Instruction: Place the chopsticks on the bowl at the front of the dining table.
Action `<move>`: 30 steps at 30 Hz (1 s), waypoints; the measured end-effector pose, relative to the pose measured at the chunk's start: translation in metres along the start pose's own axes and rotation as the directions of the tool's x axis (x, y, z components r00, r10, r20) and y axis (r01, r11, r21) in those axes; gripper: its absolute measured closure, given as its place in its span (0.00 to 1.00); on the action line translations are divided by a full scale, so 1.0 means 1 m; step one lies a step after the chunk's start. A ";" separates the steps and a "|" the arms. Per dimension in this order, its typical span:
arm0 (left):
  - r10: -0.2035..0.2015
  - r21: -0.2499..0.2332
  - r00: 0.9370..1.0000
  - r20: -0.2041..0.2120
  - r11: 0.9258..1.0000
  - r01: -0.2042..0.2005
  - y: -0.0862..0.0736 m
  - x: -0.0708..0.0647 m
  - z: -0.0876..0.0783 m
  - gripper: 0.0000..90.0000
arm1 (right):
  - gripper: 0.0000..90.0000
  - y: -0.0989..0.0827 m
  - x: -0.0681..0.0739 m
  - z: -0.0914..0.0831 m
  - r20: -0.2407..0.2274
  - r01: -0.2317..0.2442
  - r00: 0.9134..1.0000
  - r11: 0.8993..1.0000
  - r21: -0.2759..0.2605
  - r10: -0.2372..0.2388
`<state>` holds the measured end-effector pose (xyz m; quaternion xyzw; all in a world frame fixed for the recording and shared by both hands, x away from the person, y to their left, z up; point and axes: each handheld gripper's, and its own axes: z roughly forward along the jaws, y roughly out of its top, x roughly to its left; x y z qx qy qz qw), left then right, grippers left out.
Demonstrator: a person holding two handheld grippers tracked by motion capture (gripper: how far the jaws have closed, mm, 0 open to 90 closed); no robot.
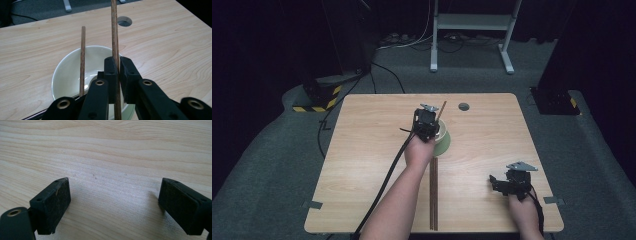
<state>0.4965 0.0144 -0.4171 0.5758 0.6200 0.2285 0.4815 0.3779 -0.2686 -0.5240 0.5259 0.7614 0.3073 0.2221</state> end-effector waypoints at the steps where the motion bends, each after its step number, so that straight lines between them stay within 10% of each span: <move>1: -0.013 0.000 1.000 -0.009 1.000 0.013 -0.002 0.000 0.005 0.93 | 0.12 0.000 0.000 0.000 0.000 0.000 1.000 1.000 0.000 0.000; 30: 0.011 0.073 0.997 -0.082 0.997 -0.005 -0.009 0.016 0.033 0.93 | 0.12 0.000 -0.001 0.000 -0.002 0.012 1.000 1.000 0.003 -0.012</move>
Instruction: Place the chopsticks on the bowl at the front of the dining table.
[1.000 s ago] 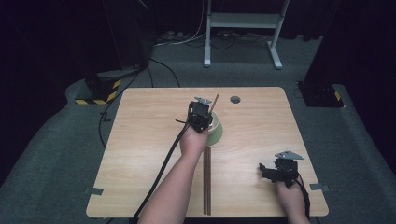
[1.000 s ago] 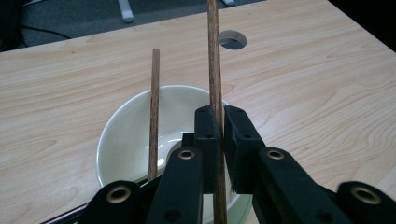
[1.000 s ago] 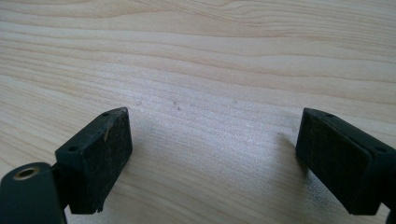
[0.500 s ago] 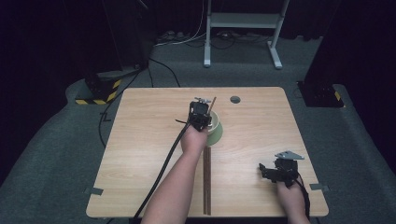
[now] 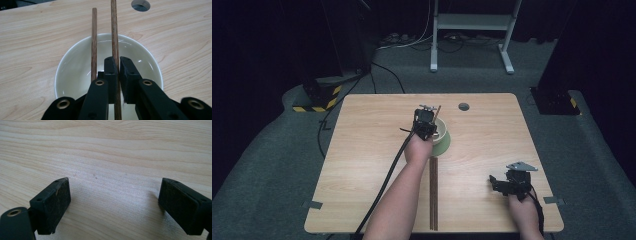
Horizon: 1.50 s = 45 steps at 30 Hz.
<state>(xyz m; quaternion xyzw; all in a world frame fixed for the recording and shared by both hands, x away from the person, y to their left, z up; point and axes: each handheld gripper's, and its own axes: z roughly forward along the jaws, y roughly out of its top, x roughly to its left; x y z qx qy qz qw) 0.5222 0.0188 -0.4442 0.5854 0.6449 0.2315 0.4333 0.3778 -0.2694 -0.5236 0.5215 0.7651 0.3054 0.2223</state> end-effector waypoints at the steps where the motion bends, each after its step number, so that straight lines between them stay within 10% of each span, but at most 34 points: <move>1: -0.010 -0.003 1.000 0.000 1.000 0.010 0.000 0.000 0.001 0.93 | 0.12 0.000 0.000 0.000 0.000 0.000 1.000 1.000 0.000 0.000; 26: -0.005 -0.007 1.000 -0.021 1.000 0.005 -0.001 0.001 0.005 0.86 | 0.12 0.000 0.000 0.000 0.000 0.000 1.000 1.000 0.000 0.000; 45: 0.110 -0.140 0.991 0.077 0.985 -0.098 -0.011 0.025 -0.069 0.82 | 0.12 0.000 0.000 -0.001 -0.008 -0.011 1.000 1.000 0.006 0.011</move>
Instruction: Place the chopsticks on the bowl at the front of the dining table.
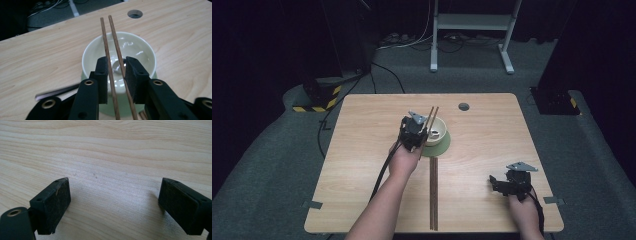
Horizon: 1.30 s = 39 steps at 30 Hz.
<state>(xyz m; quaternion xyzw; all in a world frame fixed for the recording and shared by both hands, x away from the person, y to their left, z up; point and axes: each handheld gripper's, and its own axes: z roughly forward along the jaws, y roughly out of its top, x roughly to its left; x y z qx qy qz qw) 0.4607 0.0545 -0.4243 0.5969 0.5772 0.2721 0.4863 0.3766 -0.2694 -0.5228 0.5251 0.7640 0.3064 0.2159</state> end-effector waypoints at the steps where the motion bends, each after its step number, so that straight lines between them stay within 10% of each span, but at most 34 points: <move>1: -0.022 0.000 1.000 0.022 1.000 0.022 -0.003 0.005 -0.007 0.82 | 0.12 0.000 0.000 0.000 0.000 0.000 1.000 1.000 0.000 0.000; 13: -0.031 0.010 0.993 0.114 1.000 0.030 -0.041 0.058 -0.038 0.79 | 0.13 -0.006 -0.001 -0.007 -0.026 0.042 0.999 0.999 -0.004 -0.042; 17: -0.067 0.015 0.987 0.145 0.998 0.066 -0.050 0.074 -0.034 0.78 | 0.35 0.000 0.009 -0.007 -0.026 0.034 0.999 0.999 -0.002 -0.034; 22: -0.009 0.018 0.989 0.145 1.000 0.007 -0.068 0.081 -0.017 0.77 | 0.56 0.023 0.040 0.001 -0.112 0.050 0.992 0.996 -0.075 -0.058; 31: -0.044 -0.014 0.987 0.156 0.999 0.047 -0.061 0.073 -0.005 0.76 | 0.69 0.068 0.115 0.025 -0.147 0.118 0.979 0.978 -0.171 -0.143; 39: -0.055 -0.004 0.985 0.162 0.998 0.056 -0.059 0.068 0.001 0.78 | 0.61 0.098 0.148 0.048 -0.194 0.088 0.972 0.970 -0.225 -0.133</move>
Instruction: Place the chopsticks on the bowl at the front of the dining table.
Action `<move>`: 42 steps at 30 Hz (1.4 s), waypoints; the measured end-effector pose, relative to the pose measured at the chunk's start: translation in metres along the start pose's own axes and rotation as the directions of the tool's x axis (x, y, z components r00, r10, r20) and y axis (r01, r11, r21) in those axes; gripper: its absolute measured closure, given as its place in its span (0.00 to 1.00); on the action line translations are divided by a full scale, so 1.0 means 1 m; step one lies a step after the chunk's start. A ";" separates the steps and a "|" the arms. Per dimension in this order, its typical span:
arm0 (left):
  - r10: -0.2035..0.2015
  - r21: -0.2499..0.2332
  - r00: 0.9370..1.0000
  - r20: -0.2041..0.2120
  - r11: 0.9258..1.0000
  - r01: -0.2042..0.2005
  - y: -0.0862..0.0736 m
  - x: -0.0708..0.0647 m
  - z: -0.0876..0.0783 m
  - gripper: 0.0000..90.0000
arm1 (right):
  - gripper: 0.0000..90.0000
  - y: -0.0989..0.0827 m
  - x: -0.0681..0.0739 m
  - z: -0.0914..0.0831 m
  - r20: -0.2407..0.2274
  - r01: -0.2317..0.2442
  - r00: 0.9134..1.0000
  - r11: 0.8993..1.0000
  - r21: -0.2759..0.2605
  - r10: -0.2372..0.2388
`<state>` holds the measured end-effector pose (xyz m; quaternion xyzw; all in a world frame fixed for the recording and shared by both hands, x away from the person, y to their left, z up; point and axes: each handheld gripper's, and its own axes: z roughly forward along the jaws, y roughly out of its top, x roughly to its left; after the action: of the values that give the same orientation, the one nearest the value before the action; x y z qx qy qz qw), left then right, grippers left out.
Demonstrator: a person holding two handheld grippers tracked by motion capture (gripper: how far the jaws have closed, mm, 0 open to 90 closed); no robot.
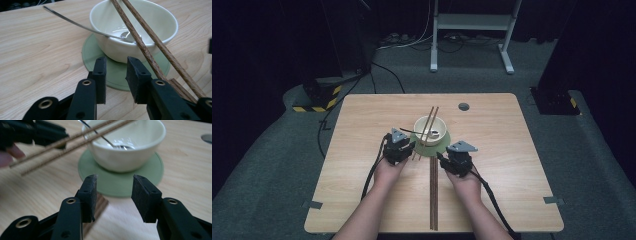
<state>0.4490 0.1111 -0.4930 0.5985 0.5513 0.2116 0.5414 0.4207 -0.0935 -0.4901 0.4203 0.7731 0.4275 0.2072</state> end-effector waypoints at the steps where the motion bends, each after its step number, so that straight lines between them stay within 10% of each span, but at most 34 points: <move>1: -0.002 0.004 1.000 0.006 1.000 0.002 -0.002 -0.002 0.001 0.78 | 0.64 0.005 0.005 0.007 0.025 0.033 0.999 0.999 -0.005 -0.033; 26: 0.043 0.039 0.998 0.054 0.998 -0.045 -0.011 -0.033 0.007 0.78 | 0.82 0.015 0.004 0.016 0.048 0.087 0.995 0.996 -0.034 -0.086; 42: 0.006 0.023 0.998 0.055 1.000 -0.007 -0.009 -0.037 0.011 0.77 | 0.83 0.016 0.000 0.014 0.063 0.078 0.995 0.996 -0.044 -0.075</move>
<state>0.4436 0.0719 -0.4915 0.6121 0.5365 0.1904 0.5489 0.4379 -0.0825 -0.4849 0.3984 0.7719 0.4238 0.2567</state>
